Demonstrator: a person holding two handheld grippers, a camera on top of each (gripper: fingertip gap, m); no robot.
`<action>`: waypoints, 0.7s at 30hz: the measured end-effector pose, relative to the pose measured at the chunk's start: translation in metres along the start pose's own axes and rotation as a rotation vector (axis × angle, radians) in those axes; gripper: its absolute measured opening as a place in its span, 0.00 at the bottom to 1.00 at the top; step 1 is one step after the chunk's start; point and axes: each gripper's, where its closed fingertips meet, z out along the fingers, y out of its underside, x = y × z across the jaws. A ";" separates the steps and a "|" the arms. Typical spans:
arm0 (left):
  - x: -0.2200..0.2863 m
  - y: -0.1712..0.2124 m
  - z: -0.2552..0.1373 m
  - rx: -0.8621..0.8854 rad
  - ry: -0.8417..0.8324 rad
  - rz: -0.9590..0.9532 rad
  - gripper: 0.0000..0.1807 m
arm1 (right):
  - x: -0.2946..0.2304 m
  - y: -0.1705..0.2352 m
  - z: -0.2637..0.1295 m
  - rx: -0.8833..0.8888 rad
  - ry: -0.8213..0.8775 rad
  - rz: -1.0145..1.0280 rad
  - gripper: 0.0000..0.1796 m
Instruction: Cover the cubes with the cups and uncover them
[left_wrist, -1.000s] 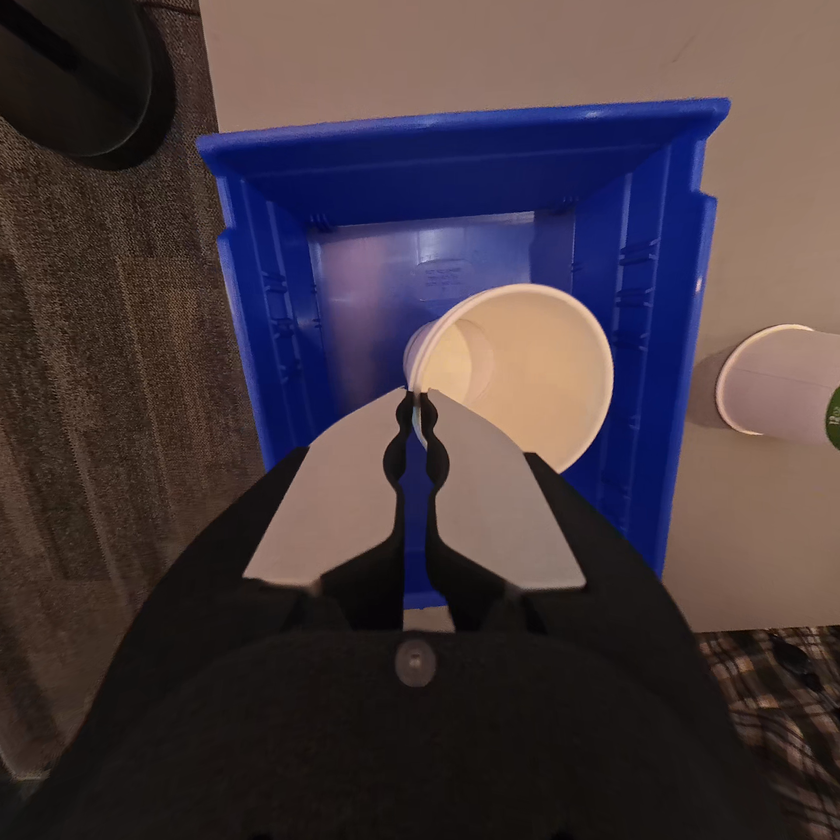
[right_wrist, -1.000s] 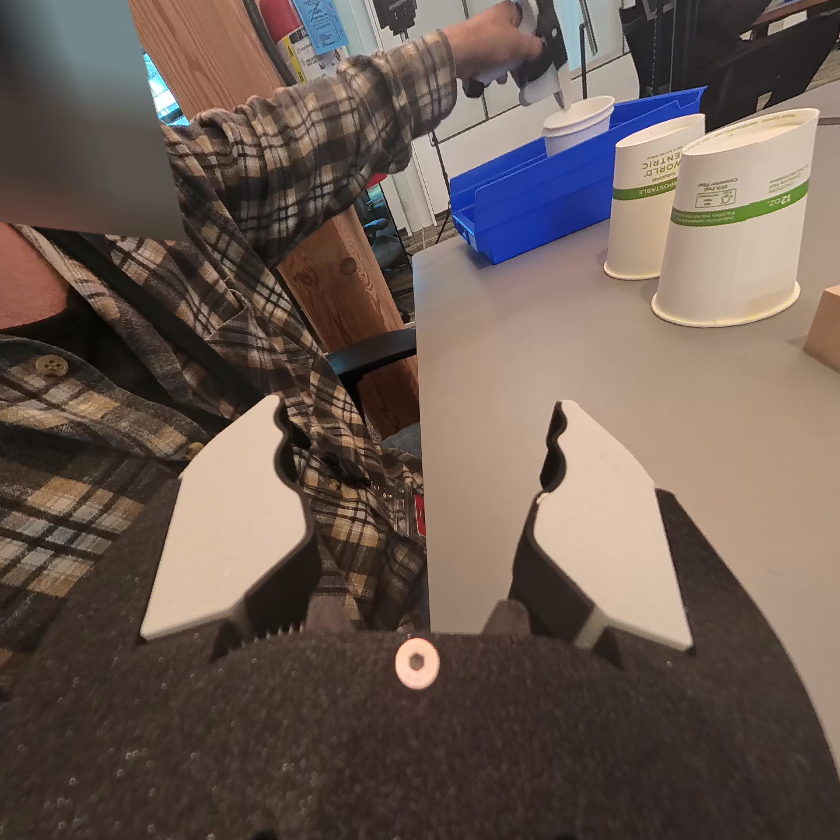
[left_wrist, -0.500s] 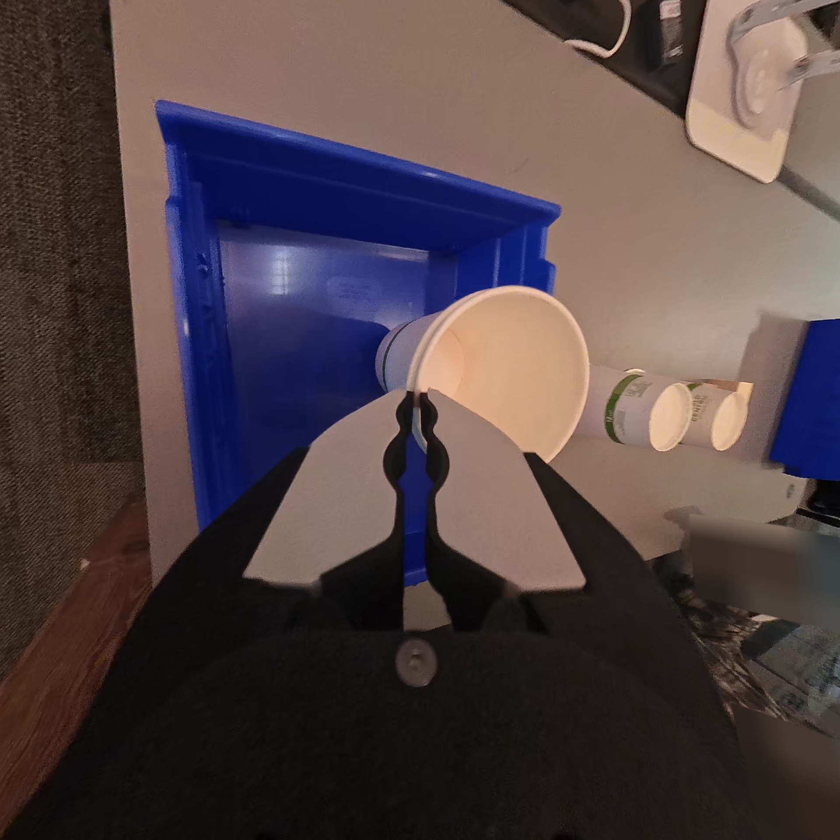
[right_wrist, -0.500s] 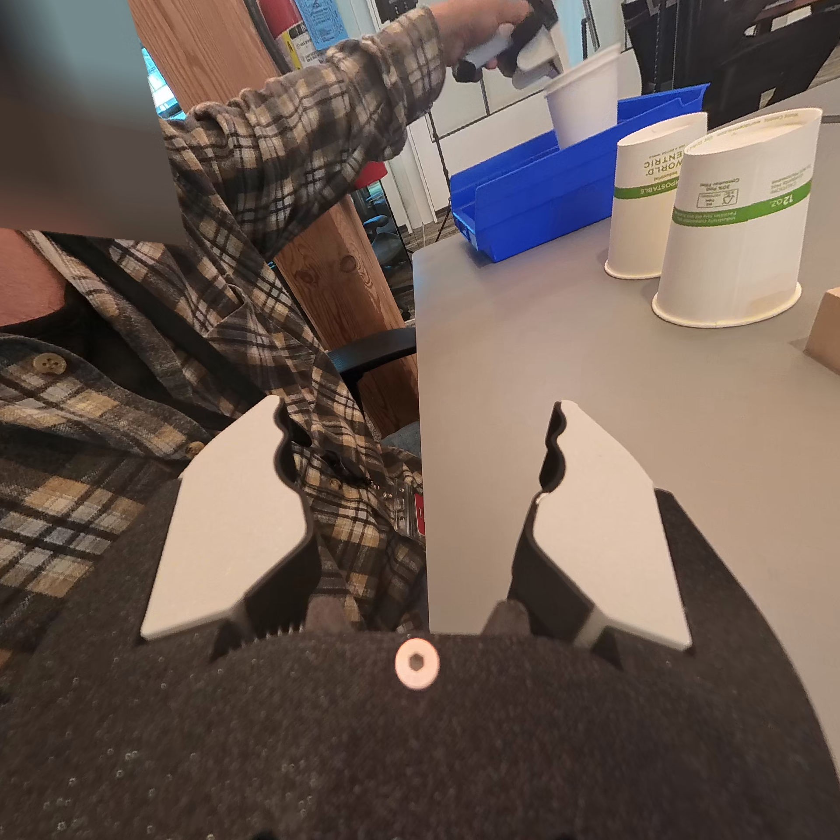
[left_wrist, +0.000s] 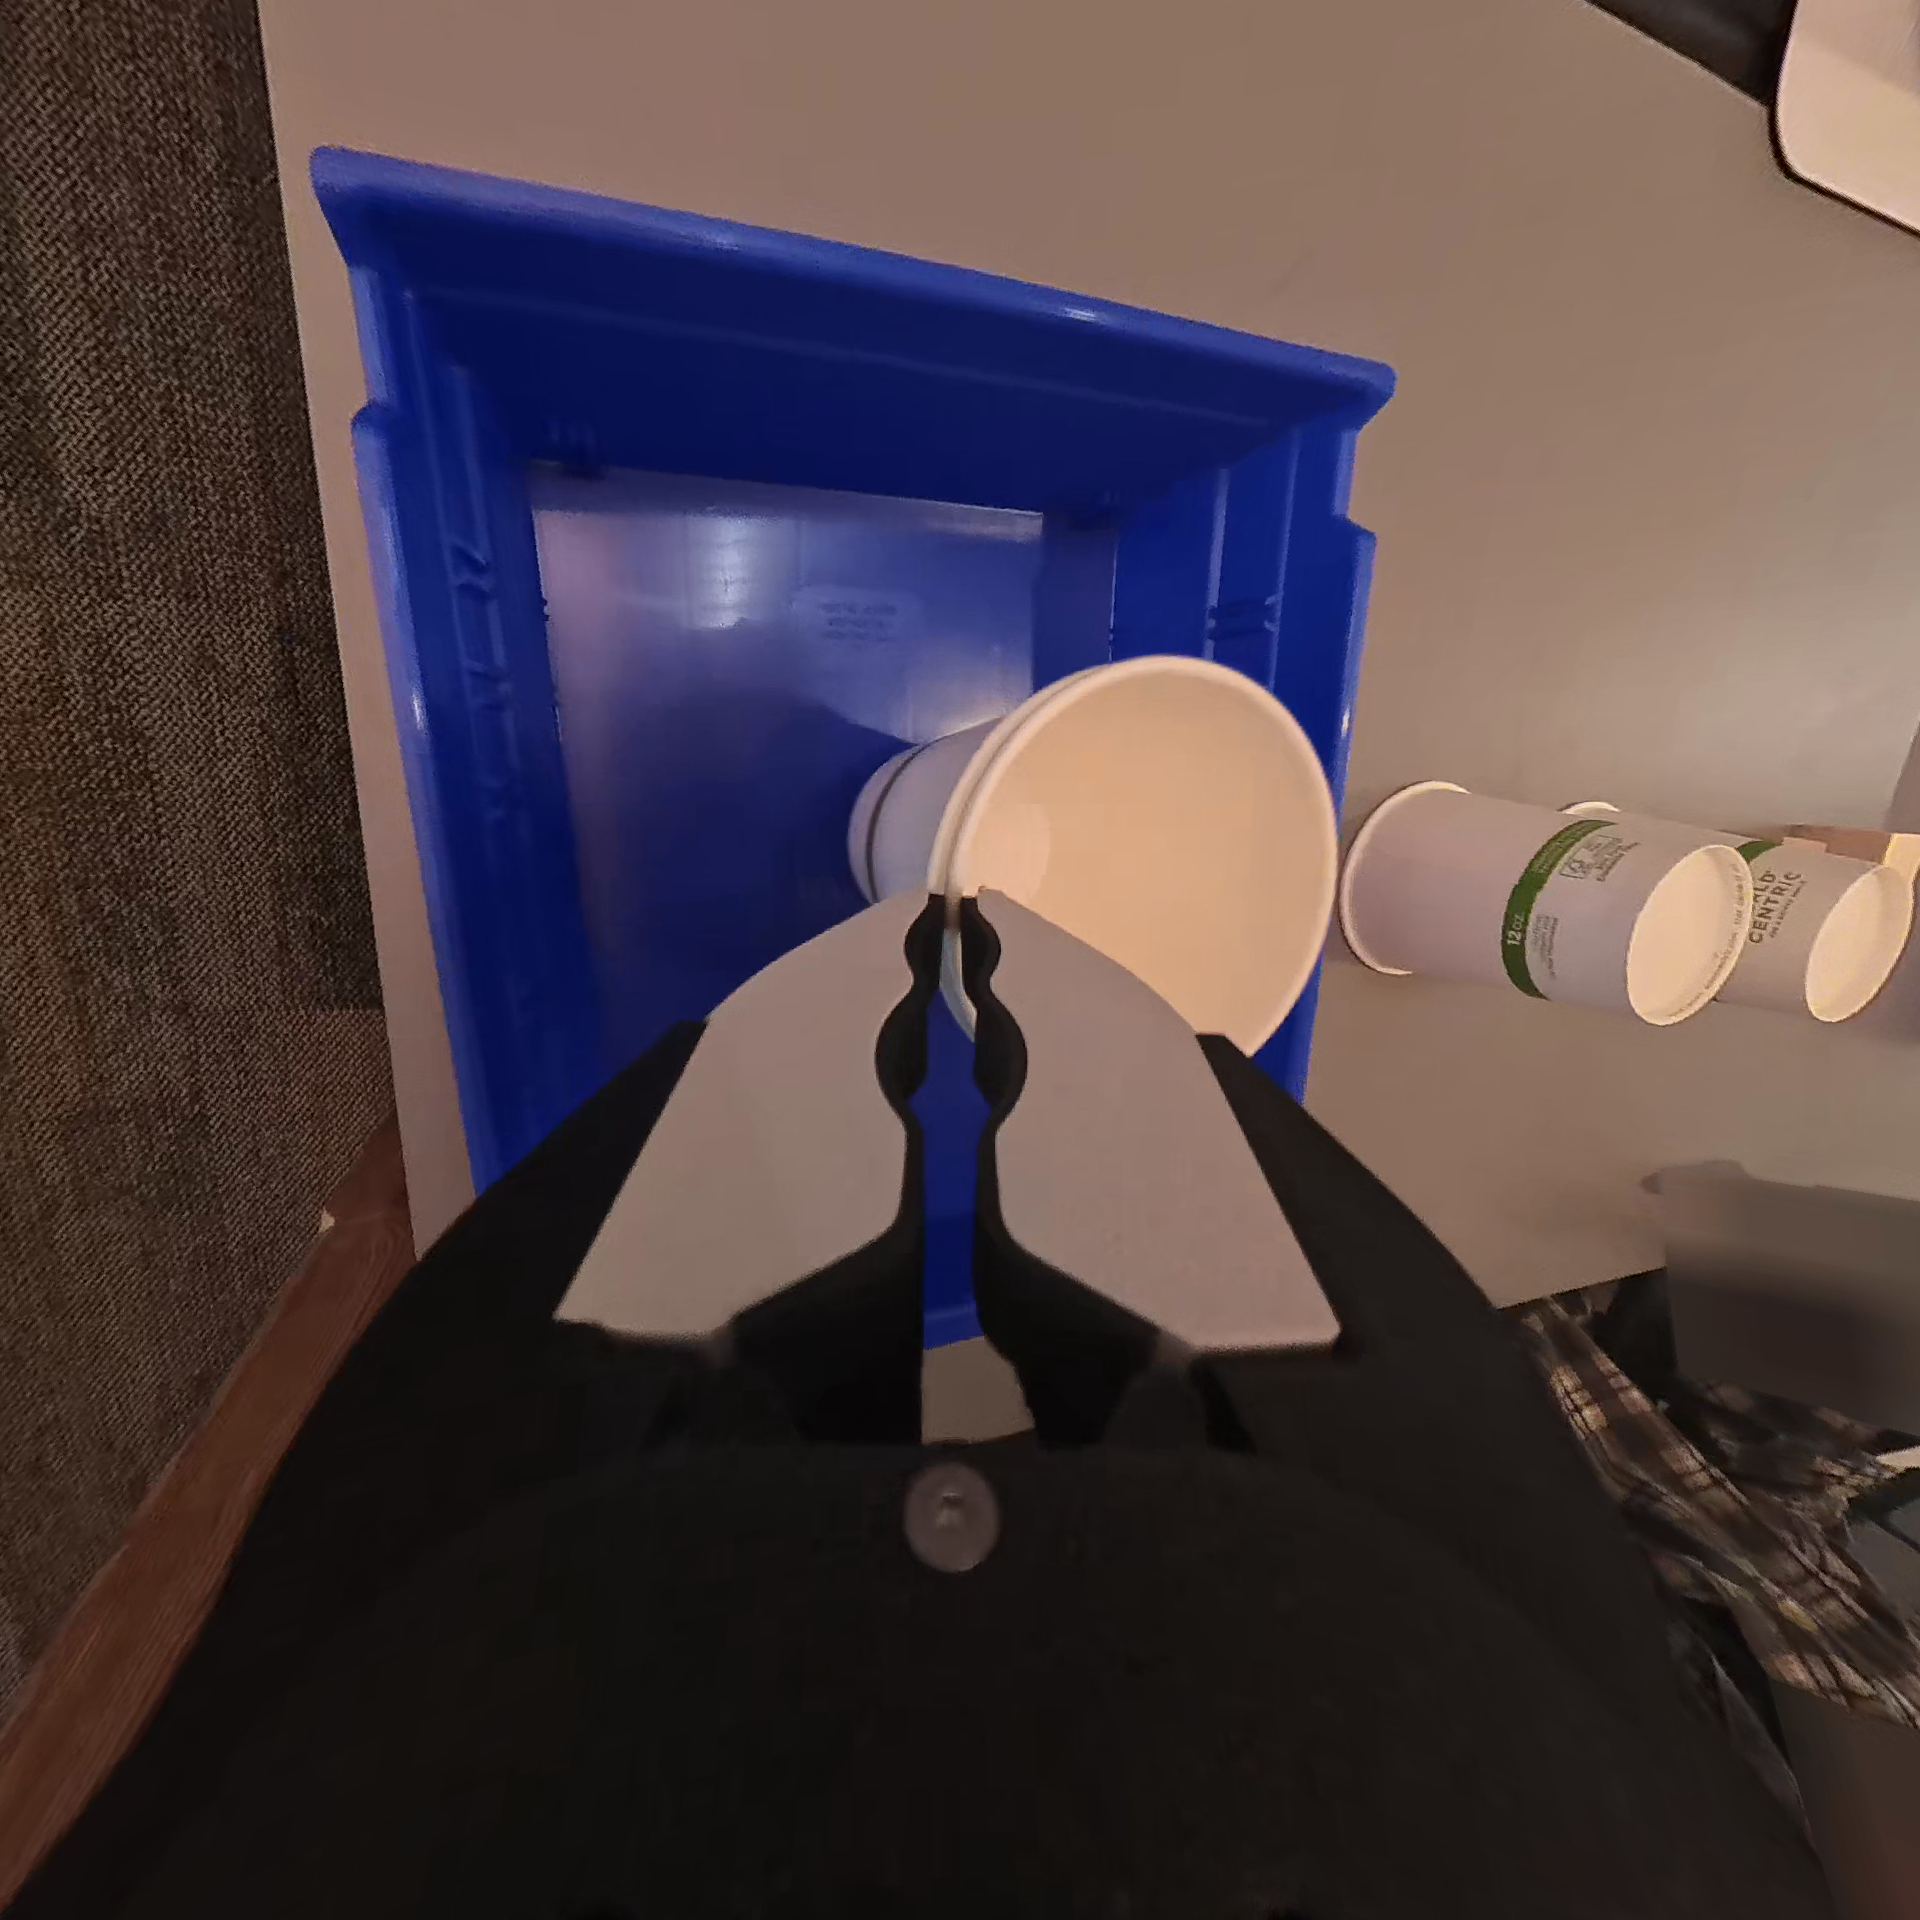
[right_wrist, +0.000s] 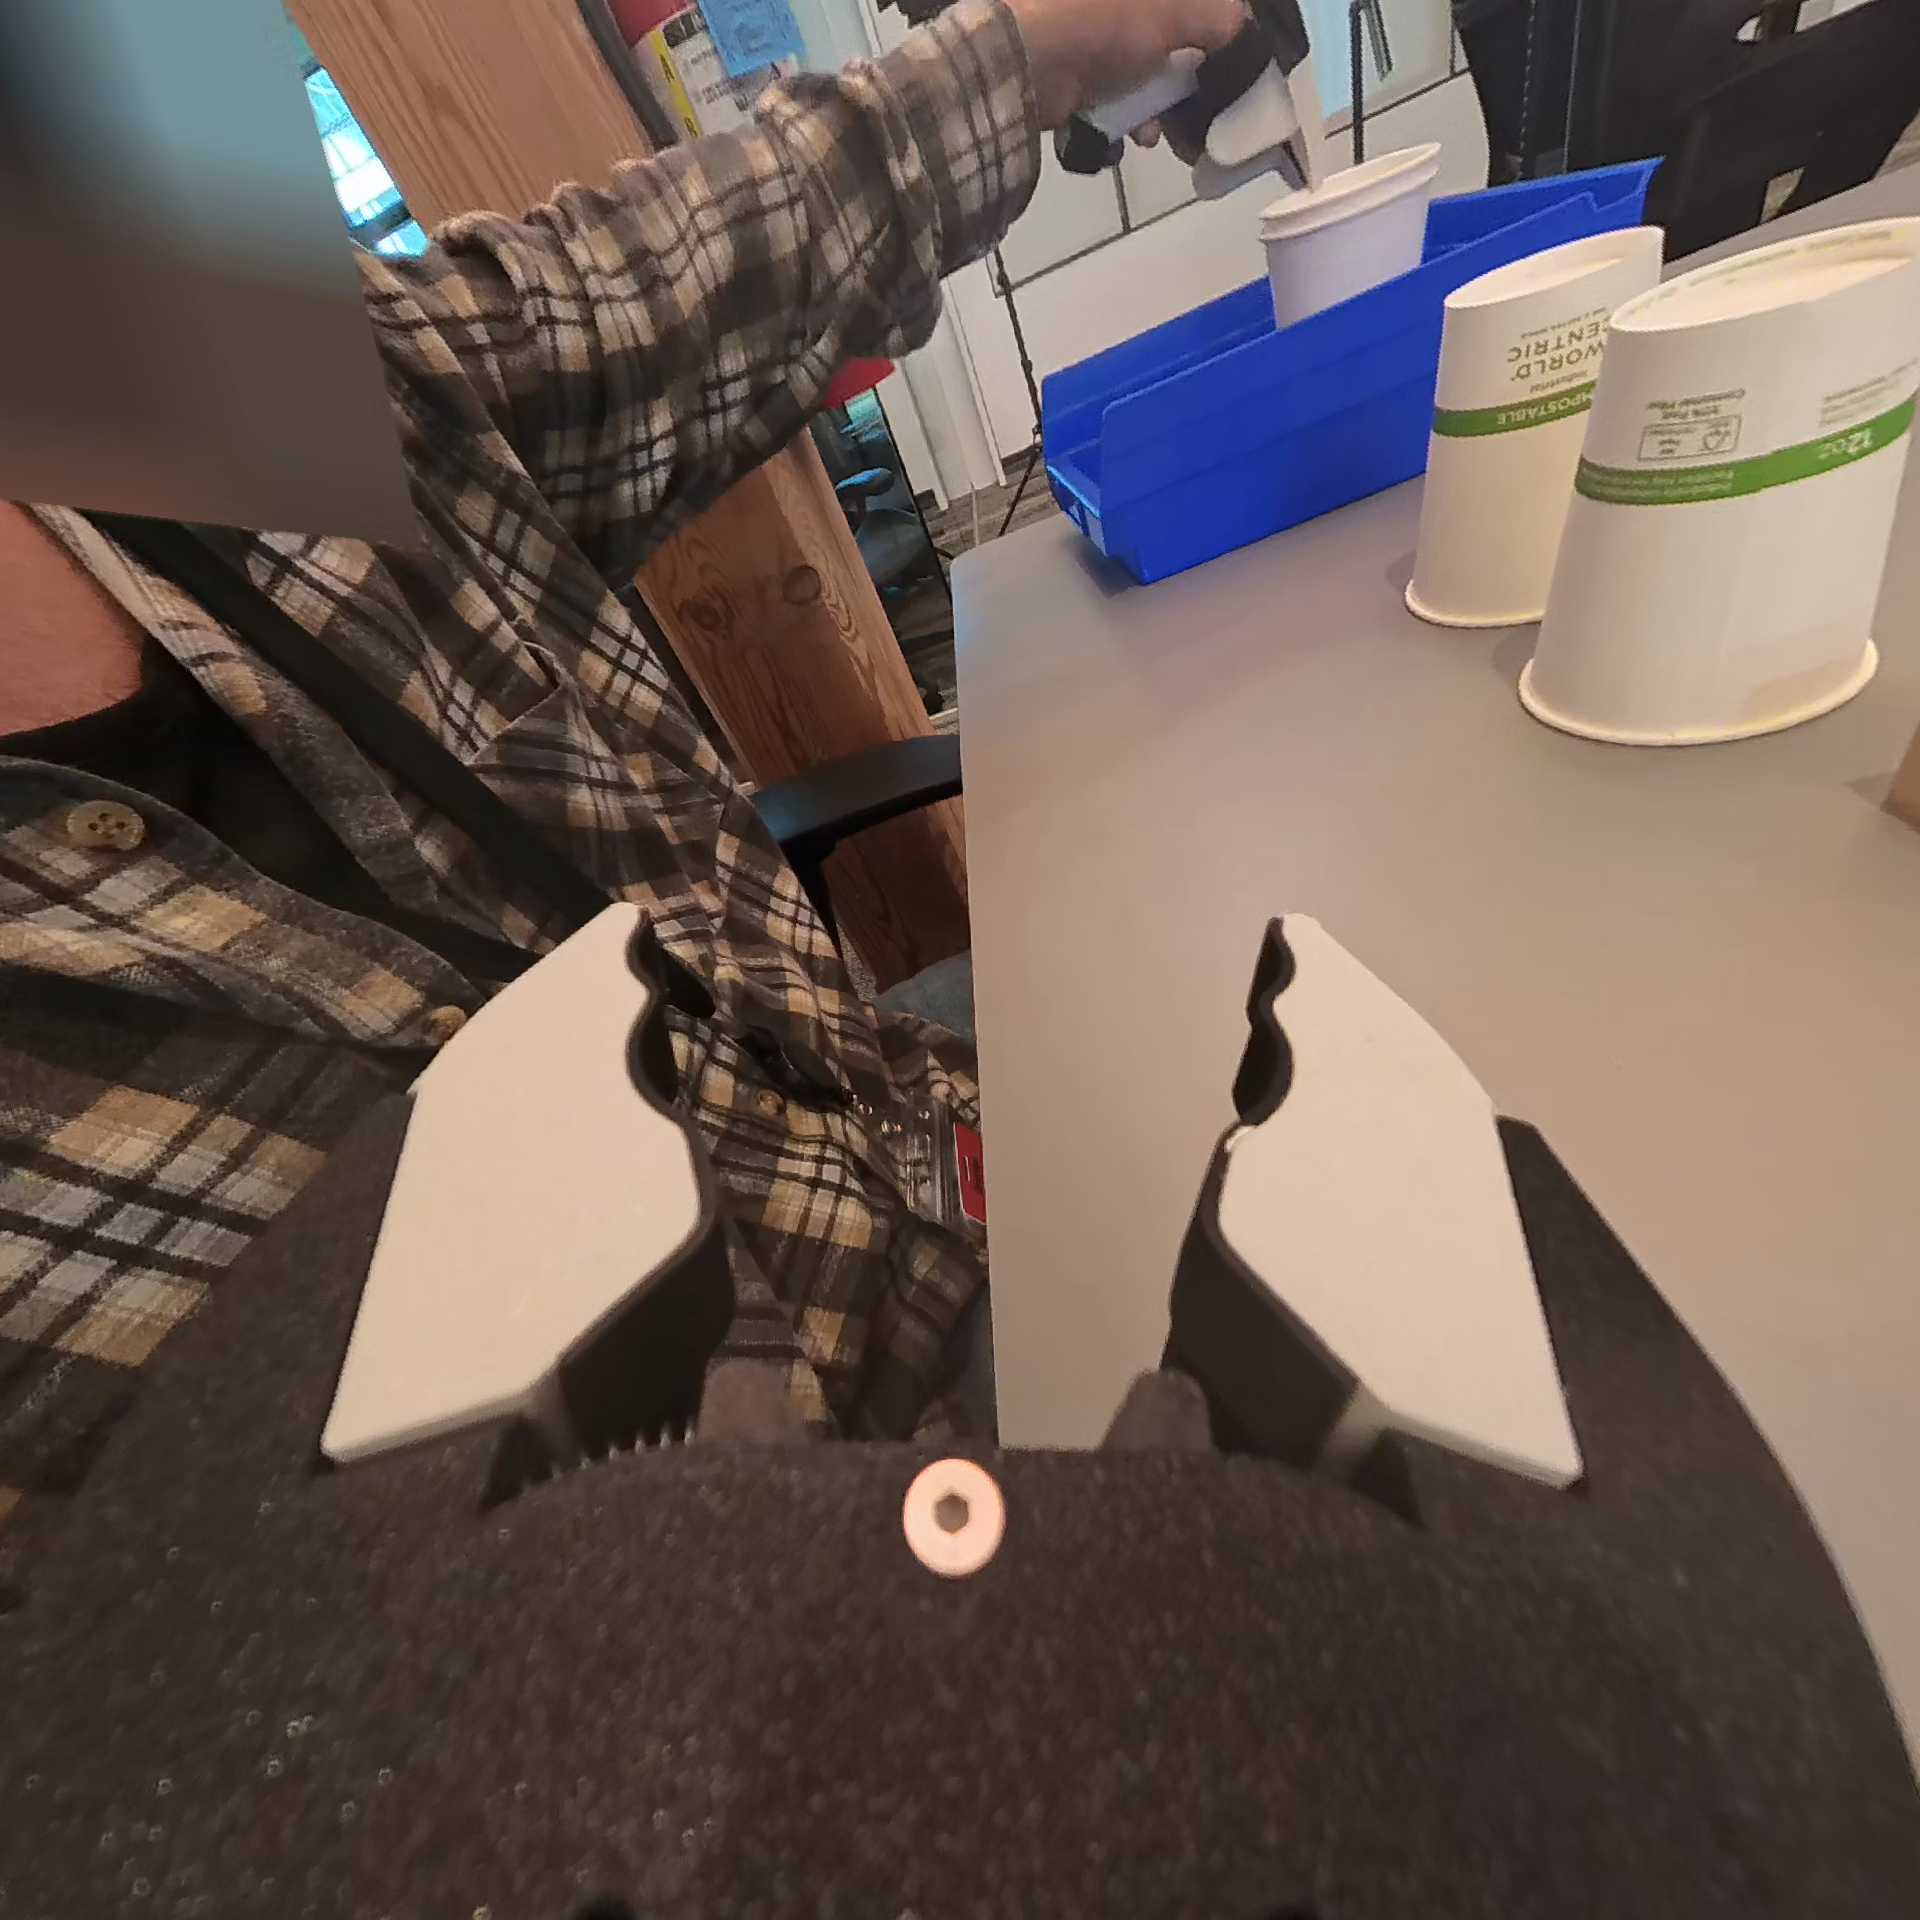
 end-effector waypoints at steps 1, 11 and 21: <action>-0.001 -0.001 0.002 0.009 0.001 0.002 0.01 | 0.000 -0.001 -0.001 0.004 0.004 -0.001 0.59; -0.007 -0.009 0.010 0.093 -0.041 0.087 0.03 | 0.002 0.000 0.002 -0.006 0.007 0.001 0.59; 0.010 -0.023 -0.028 0.327 -0.104 0.467 0.14 | 0.001 -0.002 0.000 -0.009 0.021 -0.004 0.59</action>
